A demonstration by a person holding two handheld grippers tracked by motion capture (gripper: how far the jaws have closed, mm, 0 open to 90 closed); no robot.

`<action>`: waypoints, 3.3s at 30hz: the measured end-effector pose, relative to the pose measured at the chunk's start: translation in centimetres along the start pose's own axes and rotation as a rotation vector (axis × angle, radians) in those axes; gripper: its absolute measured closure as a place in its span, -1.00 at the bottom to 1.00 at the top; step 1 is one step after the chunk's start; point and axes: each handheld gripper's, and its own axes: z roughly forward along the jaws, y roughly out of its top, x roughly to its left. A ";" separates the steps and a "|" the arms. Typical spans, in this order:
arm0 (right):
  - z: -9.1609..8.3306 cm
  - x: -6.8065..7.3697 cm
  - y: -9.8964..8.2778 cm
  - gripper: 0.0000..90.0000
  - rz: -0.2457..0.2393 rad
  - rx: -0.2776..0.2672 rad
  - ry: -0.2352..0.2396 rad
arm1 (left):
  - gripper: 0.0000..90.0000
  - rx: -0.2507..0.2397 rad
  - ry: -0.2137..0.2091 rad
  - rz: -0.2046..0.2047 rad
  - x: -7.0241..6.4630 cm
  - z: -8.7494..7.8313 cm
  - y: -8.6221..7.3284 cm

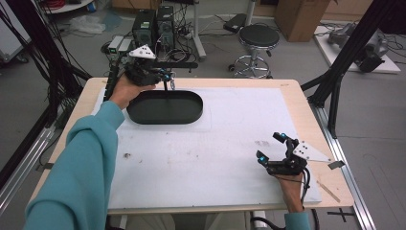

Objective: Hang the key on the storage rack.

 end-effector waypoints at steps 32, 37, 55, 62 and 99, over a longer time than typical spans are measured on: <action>0.0 0.2 -1.3 -0.98 -0.009 -0.001 -0.045 | 0.97 0.005 0.097 -0.061 1.7 1.8 -0.9; 0.1 0.3 -1.3 -0.98 -0.009 0.004 -0.040 | 0.97 -0.004 0.115 -0.064 1.9 2.0 -0.9; 0.0 0.2 -1.4 -0.98 -0.002 0.008 -0.041 | 0.97 0.003 0.152 -0.083 2.2 2.5 -1.2; 0.1 0.2 -1.4 -0.98 0.001 0.009 -0.041 | 0.95 -0.015 0.181 -0.100 2.3 2.9 -1.3; 0.0 0.1 -1.6 -0.98 -0.011 0.007 -0.050 | -0.96 -0.446 0.121 -0.040 -5.8 -10.6 -14.3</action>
